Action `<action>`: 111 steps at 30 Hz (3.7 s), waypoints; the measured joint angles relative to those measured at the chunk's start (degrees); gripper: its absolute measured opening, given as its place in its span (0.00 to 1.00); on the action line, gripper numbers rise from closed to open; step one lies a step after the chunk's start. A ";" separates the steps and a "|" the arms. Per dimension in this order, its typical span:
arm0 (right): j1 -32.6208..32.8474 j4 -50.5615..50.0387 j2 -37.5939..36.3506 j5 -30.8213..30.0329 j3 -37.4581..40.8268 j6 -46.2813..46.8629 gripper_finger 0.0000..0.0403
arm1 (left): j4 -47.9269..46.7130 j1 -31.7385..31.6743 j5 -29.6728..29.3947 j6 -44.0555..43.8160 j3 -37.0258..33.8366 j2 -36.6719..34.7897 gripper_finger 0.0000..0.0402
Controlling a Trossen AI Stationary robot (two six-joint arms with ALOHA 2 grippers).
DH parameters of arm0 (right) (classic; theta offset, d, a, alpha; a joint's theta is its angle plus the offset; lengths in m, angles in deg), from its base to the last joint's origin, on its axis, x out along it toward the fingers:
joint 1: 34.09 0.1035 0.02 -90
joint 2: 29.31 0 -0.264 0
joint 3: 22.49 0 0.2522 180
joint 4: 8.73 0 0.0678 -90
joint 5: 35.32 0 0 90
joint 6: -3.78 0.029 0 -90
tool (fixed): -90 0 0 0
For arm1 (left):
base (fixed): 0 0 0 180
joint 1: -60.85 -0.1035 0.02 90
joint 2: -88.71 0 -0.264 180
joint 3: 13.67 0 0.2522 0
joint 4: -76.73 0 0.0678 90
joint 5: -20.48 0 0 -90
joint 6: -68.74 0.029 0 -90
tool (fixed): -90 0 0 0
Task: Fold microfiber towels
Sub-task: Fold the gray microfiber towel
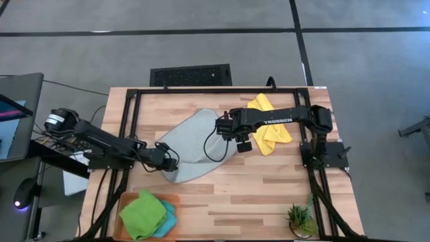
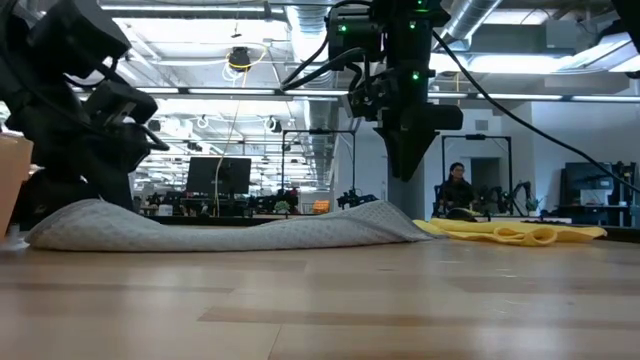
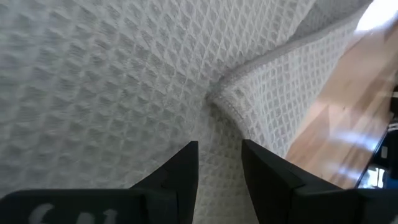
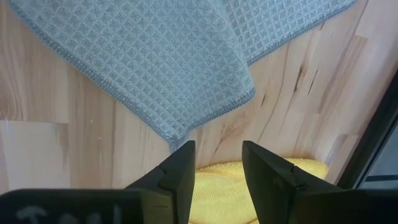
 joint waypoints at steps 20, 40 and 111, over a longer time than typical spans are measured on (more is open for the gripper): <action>0.00 0.02 0.00 0.00 -0.01 -0.02 0.38 | 3.78 -0.09 0.21 1.12 0.07 2.22 0.28; -0.01 0.04 0.00 0.00 0.00 -0.02 0.38 | 5.33 -2.47 -0.48 8.16 0.07 2.22 0.07; 2.79 28.88 6.01 28.52 0.06 -5.65 0.38 | -25.04 0.79 -26.66 43.92 32.00 1.68 0.00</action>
